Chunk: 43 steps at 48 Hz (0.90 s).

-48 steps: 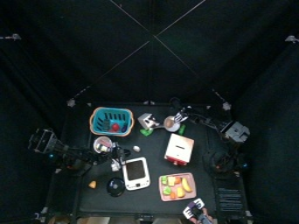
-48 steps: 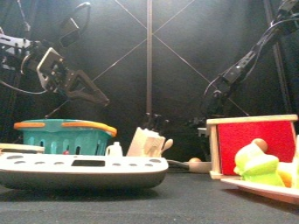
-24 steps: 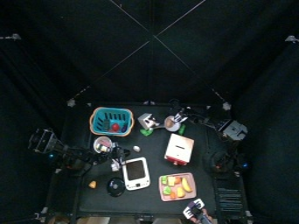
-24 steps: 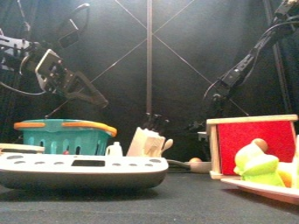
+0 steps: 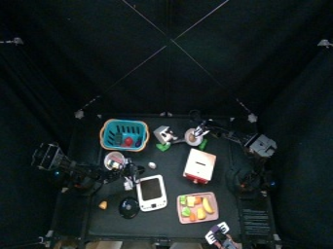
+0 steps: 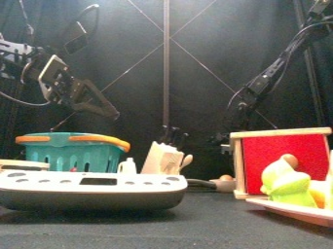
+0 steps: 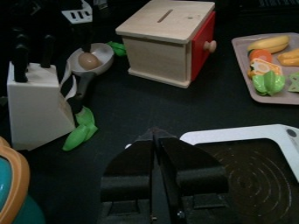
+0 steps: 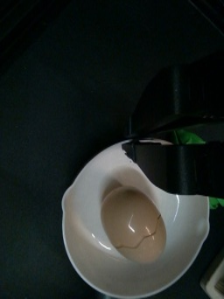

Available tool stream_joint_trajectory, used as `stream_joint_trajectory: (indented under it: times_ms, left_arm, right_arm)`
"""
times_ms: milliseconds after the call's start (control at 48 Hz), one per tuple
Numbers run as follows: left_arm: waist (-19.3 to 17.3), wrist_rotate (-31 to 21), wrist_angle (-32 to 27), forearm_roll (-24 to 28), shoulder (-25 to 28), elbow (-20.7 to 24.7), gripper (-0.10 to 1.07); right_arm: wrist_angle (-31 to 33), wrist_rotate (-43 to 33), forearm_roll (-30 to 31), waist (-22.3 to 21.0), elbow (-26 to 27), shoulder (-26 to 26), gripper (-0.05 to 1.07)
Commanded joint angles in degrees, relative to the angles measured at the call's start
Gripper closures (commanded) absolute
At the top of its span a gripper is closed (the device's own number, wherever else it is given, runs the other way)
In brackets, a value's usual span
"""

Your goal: Grab pan

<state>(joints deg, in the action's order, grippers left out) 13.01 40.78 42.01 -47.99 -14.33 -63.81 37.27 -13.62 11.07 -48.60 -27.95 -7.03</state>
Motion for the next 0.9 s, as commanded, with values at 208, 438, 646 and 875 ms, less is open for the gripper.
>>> stream_joint_trajectory:
  times_ms: [208, 438, 646, 875]
  left_arm:
    - [0.4, -0.1, 0.2, 0.0, -0.9, 0.7, 0.53]
    - [0.5, -0.1, 0.2, -0.1, -0.9, 0.7, 0.53]
    - [0.5, 0.0, 0.2, 0.0, -1.0, 0.8, 0.53]
    - [1.0, 0.0, 0.2, 0.0, -1.2, 1.3, 0.53]
  right_arm:
    - [0.0, 0.2, -2.2, -0.4, -0.6, 5.3, 0.68]
    - [-0.4, 0.4, -3.1, -0.9, -1.3, 6.0, 0.68]
    - [-0.4, 0.4, -4.1, -0.9, -1.1, 6.5, 0.68]
    - [0.4, 0.4, -5.4, -0.9, -0.7, 7.0, 0.68]
